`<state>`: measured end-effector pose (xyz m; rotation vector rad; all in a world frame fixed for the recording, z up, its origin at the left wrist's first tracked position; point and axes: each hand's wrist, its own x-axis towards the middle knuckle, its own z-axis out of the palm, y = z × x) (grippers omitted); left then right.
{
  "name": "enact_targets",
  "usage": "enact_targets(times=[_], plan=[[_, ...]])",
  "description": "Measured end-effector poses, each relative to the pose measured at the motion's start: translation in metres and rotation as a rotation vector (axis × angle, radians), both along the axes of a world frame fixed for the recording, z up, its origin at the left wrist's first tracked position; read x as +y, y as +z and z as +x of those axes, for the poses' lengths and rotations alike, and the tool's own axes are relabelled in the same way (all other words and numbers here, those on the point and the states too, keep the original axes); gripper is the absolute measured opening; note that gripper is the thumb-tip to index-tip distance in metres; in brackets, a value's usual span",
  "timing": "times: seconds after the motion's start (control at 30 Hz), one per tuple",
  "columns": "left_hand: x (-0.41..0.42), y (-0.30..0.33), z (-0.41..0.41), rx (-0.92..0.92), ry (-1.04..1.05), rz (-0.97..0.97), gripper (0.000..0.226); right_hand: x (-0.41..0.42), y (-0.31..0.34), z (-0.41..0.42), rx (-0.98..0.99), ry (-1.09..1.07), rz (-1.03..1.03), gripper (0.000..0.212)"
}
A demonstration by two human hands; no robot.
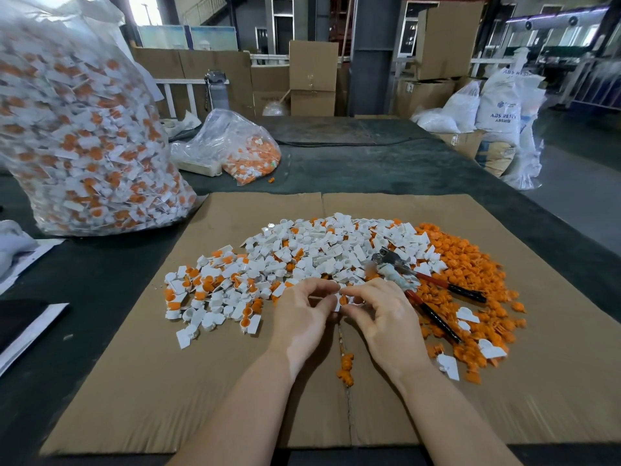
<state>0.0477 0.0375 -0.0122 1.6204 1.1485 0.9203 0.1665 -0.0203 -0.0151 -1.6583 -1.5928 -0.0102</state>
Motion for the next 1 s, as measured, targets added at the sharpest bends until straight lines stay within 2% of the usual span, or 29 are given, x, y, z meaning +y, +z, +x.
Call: enact_targets(times=[0.57,0.67,0.73,0.8,0.87,0.93,1.0], plan=[[0.001,0.001,0.0,-0.022,0.004,-0.009,0.011,0.002,-0.002,0.001,-0.024,0.003,-0.013,0.024],[0.003,0.001,0.0,-0.064,0.026,-0.053,0.012,0.002,-0.001,0.005,-0.042,-0.08,0.032,0.031],[0.004,0.002,0.001,-0.088,0.042,-0.086,0.012,0.004,0.004,0.015,-0.072,-0.23,0.017,0.035],[0.005,0.002,0.002,-0.105,0.057,-0.109,0.012,0.006,0.011,0.031,-0.123,-0.429,-0.166,0.043],[0.006,0.002,0.002,-0.113,0.056,-0.119,0.012,0.007,0.016,0.048,-0.206,-0.586,-0.463,0.053],[0.007,0.002,0.003,-0.129,0.054,-0.124,0.011,0.009,0.021,0.06,-0.223,-0.605,-0.7,0.057],[0.008,0.002,0.003,-0.151,0.053,-0.135,0.011,0.012,0.024,0.065,-0.237,-0.582,-0.808,0.055]])
